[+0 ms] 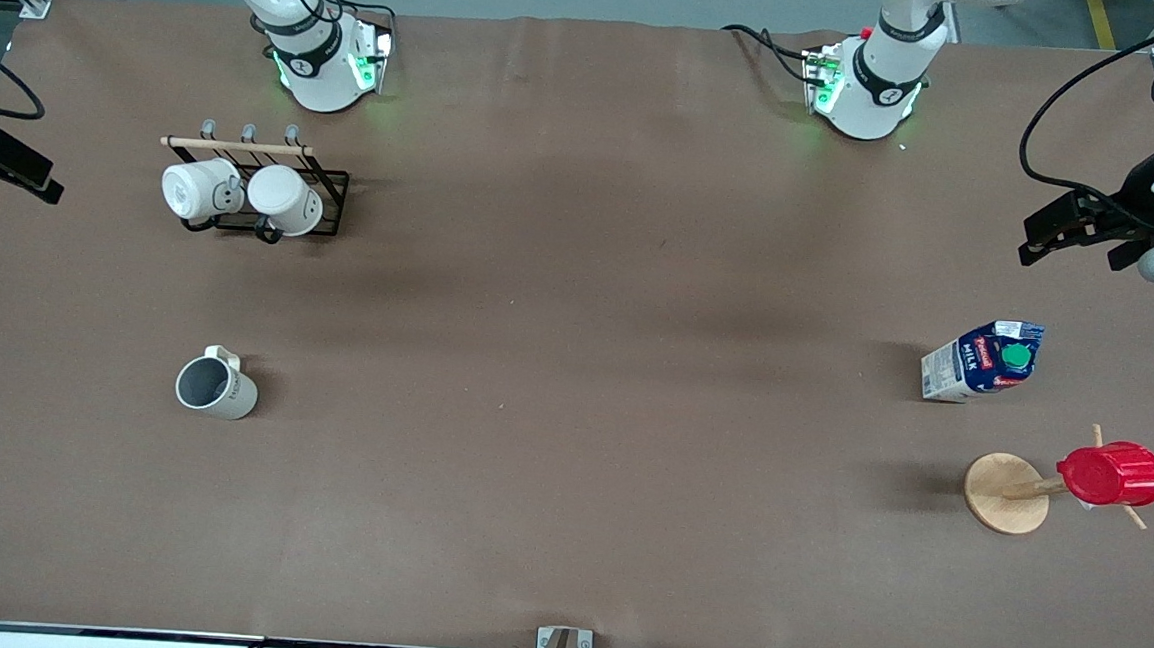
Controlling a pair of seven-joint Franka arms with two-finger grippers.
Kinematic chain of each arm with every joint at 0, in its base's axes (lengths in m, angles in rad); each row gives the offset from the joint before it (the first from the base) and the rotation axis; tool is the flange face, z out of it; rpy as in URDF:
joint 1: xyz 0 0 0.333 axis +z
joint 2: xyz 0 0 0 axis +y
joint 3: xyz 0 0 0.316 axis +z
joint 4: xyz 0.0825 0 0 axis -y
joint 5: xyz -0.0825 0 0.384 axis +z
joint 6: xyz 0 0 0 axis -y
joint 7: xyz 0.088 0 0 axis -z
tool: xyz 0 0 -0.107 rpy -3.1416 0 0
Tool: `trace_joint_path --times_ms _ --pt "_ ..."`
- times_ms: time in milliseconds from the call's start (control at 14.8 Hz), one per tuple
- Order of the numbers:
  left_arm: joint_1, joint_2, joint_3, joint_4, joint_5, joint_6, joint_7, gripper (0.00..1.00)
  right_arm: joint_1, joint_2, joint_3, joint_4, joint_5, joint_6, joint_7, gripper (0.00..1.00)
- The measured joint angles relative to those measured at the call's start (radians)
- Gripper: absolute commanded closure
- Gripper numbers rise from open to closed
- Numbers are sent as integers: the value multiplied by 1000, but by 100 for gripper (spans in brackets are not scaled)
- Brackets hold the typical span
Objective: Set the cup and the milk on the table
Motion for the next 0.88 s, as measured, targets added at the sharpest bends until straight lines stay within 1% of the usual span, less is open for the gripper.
trace_joint_path --times_ms 202,270,337,607,674,809,876 --pt "0 0 -1 -4 0 0 0 1 0 0 0 0 3 0 0 0" --pt "0 0 -2 -7 0 0 0 2 0 0 0 0 6 0 0 0" --pt "-1 0 -2 -11 0 0 -1 6 0 0 -1 0 8 0 0 0" --pt "0 1 -1 -28 0 0 -1 3 -3 0 -6 0 8 0 0 0" --pt "0 2 1 -32 0 2 0 0 -4 0 -7 0 8 0 0 0" --pt "1 8 8 -54 12 37 2 0 -4 0 -7 0 8 -1 0 0" --pt "1 11 12 -80 39 74 3 0 -4 0 -7 -1 8 -1 0 0"
